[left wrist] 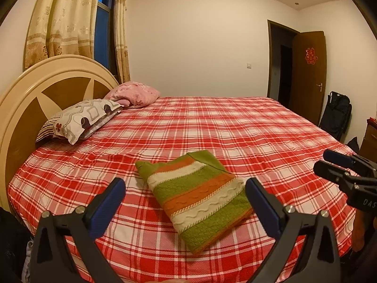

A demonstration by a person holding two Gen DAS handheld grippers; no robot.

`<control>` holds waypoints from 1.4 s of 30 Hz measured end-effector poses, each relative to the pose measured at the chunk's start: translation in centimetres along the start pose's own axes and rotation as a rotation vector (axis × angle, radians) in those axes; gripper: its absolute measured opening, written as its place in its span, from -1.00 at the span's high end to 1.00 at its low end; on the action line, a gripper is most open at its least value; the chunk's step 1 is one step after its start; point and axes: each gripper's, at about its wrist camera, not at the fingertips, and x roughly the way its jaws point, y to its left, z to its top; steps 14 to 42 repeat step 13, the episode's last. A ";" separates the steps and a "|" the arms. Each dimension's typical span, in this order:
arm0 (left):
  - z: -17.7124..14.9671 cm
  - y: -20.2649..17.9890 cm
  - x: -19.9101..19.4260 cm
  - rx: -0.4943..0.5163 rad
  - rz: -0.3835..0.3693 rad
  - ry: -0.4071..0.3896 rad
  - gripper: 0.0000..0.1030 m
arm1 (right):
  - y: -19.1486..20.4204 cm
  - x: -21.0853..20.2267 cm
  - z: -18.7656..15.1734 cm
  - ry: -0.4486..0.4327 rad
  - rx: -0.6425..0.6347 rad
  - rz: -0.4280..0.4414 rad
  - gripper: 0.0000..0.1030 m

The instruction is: Fold small clothes

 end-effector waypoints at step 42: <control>-0.1 -0.1 -0.3 0.019 -0.020 -0.023 -1.00 | 0.1 0.2 -0.3 0.007 -0.008 0.006 -0.22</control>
